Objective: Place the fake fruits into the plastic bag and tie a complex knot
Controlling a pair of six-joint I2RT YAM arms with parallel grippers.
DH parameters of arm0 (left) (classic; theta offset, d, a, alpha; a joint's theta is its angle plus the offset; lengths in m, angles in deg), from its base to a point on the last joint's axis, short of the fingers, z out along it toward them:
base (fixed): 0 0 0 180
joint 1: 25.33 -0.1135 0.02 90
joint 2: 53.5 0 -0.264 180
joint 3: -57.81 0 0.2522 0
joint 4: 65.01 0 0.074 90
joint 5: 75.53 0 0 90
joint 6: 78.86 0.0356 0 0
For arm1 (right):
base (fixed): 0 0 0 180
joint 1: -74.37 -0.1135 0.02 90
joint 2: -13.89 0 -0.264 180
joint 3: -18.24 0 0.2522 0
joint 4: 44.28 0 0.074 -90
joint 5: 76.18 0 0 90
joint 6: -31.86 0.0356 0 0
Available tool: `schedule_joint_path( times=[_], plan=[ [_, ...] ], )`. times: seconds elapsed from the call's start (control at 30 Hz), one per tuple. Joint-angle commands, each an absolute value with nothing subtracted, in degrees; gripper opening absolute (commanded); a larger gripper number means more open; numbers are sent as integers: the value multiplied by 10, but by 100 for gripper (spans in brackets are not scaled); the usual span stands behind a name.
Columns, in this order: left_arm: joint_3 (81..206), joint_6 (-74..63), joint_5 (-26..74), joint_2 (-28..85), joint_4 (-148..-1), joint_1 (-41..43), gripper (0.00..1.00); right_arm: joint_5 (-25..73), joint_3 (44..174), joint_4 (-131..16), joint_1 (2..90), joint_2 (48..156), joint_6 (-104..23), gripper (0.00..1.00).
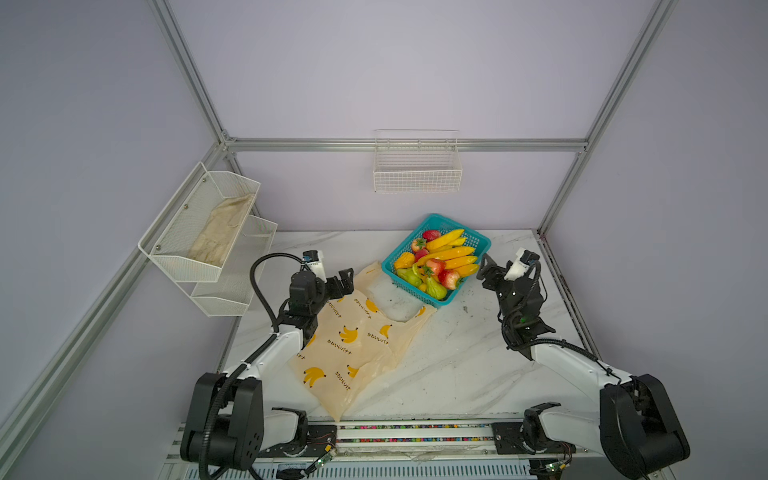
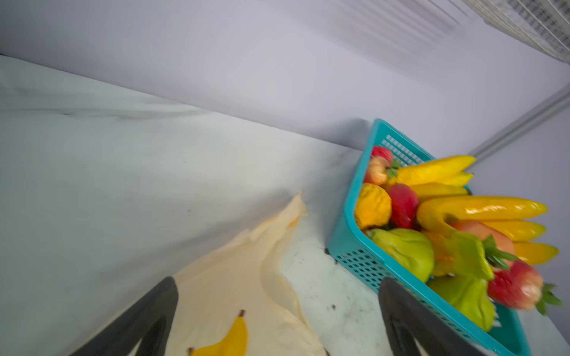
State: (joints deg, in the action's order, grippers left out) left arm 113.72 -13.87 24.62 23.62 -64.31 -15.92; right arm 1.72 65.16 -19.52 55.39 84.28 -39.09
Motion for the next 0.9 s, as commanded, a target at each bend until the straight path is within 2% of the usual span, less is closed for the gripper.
schedule_joint_path(
  times=[0.0,0.07,0.23,0.37,0.53,0.67,0.87],
  plan=[
    [1273,-173,392,325,-666,-141,99,47,661,-247,530,838,-378,85],
    [1329,-191,436,384,-671,-134,98,56,662,-239,529,829,-382,85],
    [1450,-206,475,503,-685,-120,94,75,690,-261,529,835,-397,86],
    [1542,-214,495,588,-727,-107,81,75,692,-271,528,840,-397,86],
    [1591,-220,507,636,-745,-81,65,60,692,-283,528,830,-405,87],
    [1598,-242,507,649,-720,-48,65,54,710,-302,528,824,-420,88],
    [1591,-305,518,672,-639,21,71,21,753,-362,528,808,-441,89]
  ],
)
